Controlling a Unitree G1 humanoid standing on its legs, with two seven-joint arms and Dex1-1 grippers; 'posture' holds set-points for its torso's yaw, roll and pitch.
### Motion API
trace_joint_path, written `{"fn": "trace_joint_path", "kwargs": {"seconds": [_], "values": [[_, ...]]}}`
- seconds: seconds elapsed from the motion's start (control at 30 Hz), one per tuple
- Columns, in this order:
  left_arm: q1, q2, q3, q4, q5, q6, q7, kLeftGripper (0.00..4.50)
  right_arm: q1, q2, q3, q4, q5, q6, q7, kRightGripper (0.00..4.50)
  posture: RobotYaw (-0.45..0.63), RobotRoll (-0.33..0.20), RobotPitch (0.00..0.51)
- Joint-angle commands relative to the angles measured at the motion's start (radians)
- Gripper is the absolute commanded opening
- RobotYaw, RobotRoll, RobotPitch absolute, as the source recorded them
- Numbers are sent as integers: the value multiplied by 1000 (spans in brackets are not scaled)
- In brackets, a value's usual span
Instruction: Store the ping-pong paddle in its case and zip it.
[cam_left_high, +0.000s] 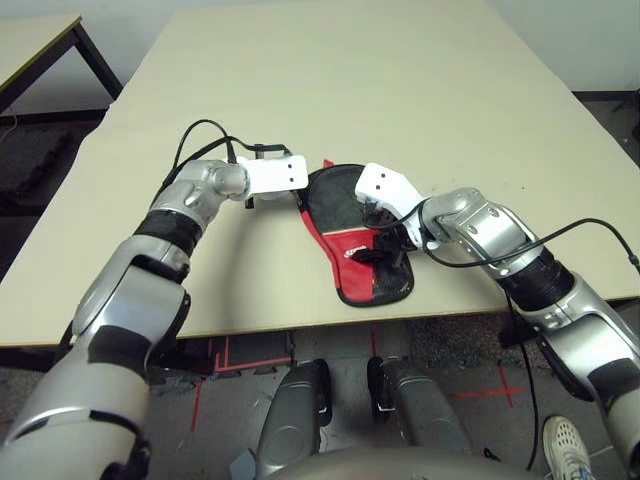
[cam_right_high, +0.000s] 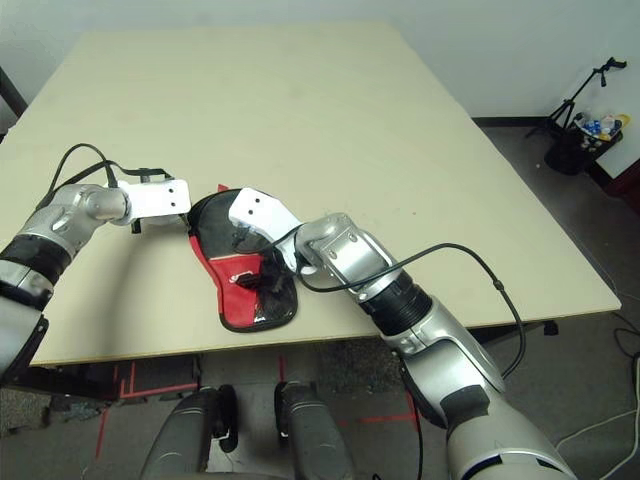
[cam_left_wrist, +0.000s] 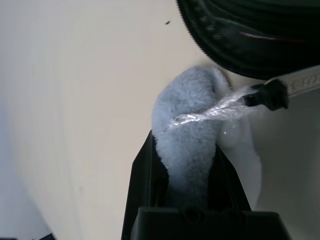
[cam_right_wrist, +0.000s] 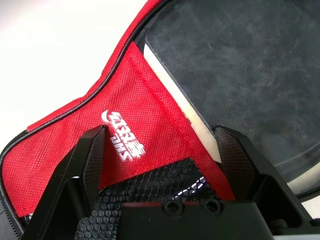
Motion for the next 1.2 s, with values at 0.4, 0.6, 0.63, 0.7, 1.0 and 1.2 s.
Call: {"fn": "trace_joint_path", "kwargs": {"seconds": [0.4,0.6,0.63,0.7,1.0,1.2], "values": [[-128,-200,30,239,48,64,262,626,19,38,0,35,-13,12,-7,4500,-101,0,198],[-130,-256,93,217,-18,50,157,626,26,33,-3,15,-14,21,-9,4500,-107,0,188],[-125,-259,99,208,-26,43,134,626,29,29,-3,9,-13,24,-8,4500,-108,0,188],[-105,-259,116,179,-50,37,70,626,35,17,-2,-8,-11,32,-5,4500,-106,0,189],[72,-191,160,-104,-124,114,-155,626,51,-34,-1,-80,4,65,18,4500,-83,0,188],[203,-138,225,-415,-206,293,-276,626,1,-75,-60,-193,73,175,55,4500,-76,0,182]]}}
